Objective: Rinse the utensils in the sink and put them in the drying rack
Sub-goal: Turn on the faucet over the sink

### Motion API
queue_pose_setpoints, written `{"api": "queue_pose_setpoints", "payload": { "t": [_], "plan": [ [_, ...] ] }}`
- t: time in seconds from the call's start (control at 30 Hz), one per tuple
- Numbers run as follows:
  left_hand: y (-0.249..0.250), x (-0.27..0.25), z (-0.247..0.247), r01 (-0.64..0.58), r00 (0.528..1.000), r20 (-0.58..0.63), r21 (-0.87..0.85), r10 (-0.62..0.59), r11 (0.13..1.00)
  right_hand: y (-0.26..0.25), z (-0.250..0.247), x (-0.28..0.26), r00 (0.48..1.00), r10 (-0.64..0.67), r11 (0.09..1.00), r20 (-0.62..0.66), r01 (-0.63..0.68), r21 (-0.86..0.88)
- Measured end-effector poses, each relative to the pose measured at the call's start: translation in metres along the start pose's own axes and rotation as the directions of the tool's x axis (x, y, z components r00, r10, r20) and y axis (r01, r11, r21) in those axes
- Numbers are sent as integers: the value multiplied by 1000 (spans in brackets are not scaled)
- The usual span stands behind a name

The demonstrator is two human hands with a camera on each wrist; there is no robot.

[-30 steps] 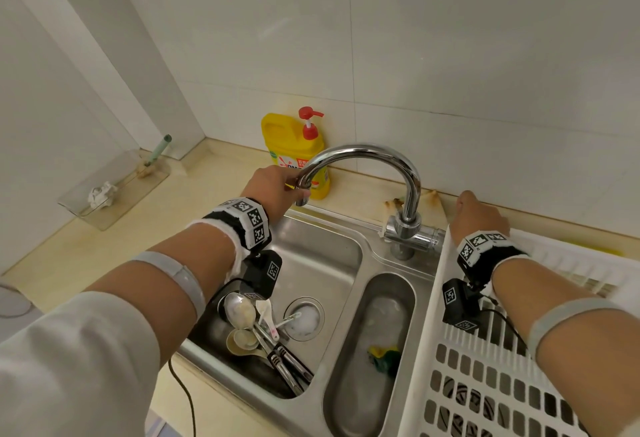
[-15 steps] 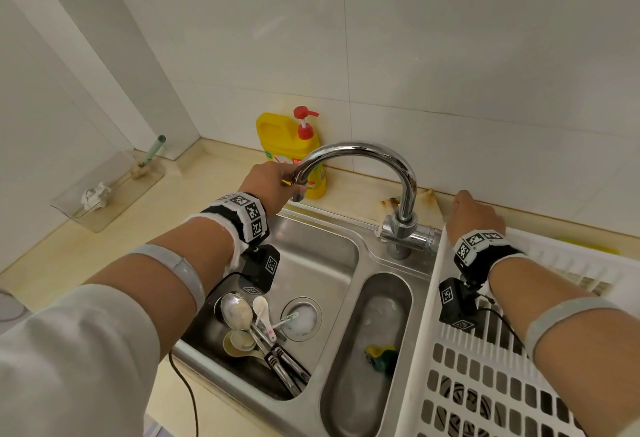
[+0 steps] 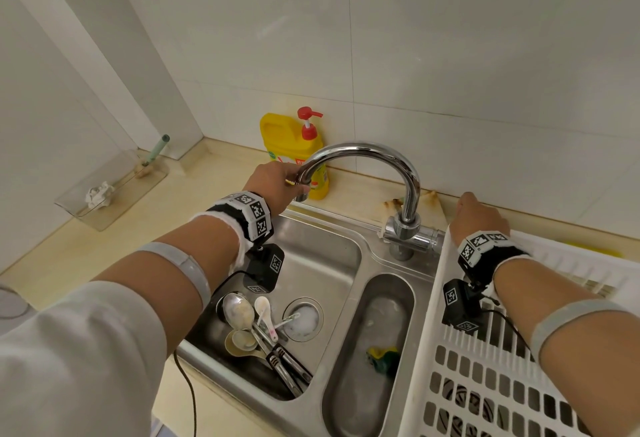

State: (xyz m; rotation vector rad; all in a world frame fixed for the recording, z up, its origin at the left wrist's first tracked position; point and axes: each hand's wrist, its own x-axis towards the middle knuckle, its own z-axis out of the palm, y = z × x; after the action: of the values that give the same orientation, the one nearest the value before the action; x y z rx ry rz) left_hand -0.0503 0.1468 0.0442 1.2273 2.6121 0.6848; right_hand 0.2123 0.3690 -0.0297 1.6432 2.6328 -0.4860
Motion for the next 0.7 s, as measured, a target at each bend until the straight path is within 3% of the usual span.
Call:
{"api": "queue_pose_setpoints", "payload": {
  "t": [0.7],
  "plan": [
    [2,-1,0,3,1000,2,16,-3,1000,0,0,0,1000,31,999,-1,-32,-3]
  ]
}}
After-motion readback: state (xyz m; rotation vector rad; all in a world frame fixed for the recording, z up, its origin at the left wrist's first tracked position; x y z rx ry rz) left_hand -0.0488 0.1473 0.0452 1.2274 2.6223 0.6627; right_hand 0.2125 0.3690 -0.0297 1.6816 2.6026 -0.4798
